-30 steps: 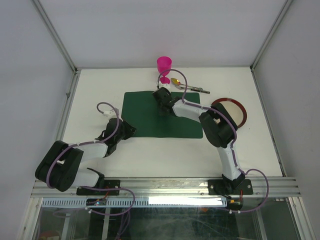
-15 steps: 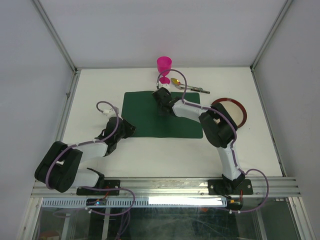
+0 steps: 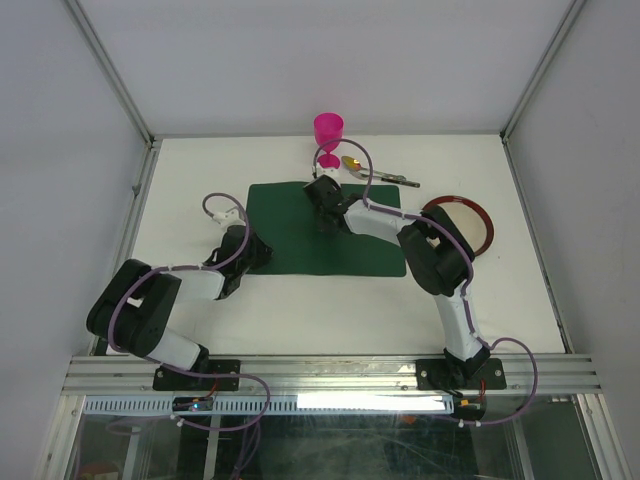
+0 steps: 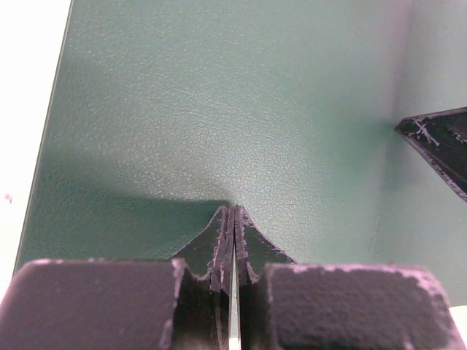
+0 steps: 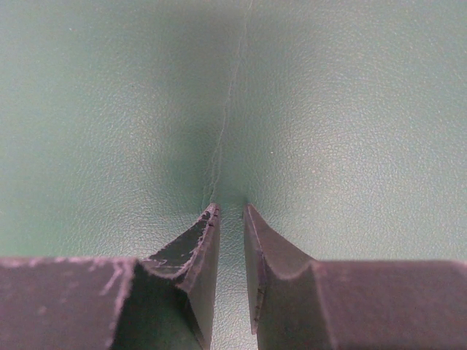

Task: Set the dinner table for one person
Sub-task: Move the napkin to the center of the board, then pick up the plate at the center of the board.

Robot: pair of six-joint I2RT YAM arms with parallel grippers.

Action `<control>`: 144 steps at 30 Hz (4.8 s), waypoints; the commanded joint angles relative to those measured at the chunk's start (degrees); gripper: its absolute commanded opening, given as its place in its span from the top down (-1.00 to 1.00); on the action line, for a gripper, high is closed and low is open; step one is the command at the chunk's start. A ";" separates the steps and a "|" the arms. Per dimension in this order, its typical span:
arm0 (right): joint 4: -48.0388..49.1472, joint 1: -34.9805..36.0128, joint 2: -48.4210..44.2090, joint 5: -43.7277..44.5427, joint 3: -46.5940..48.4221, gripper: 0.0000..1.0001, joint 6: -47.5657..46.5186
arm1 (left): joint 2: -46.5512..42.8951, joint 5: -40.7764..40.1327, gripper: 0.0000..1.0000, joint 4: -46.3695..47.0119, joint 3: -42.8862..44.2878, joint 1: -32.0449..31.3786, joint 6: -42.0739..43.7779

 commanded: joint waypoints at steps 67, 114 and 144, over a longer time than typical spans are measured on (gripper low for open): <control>-1.53 -1.48 -4.96 3.33 -5.07 0.55 -1.92 | 3.19 5.22 1.00 14.35 -6.18 -3.75 -8.94; -9.64 -13.37 -33.82 11.28 -6.71 -0.31 -3.03 | -12.43 10.66 -0.75 -1.91 10.92 -3.74 5.75; -10.95 -51.83 -50.59 3.49 -33.50 -0.31 13.74 | 2.51 22.10 -0.74 9.29 14.15 -3.66 5.51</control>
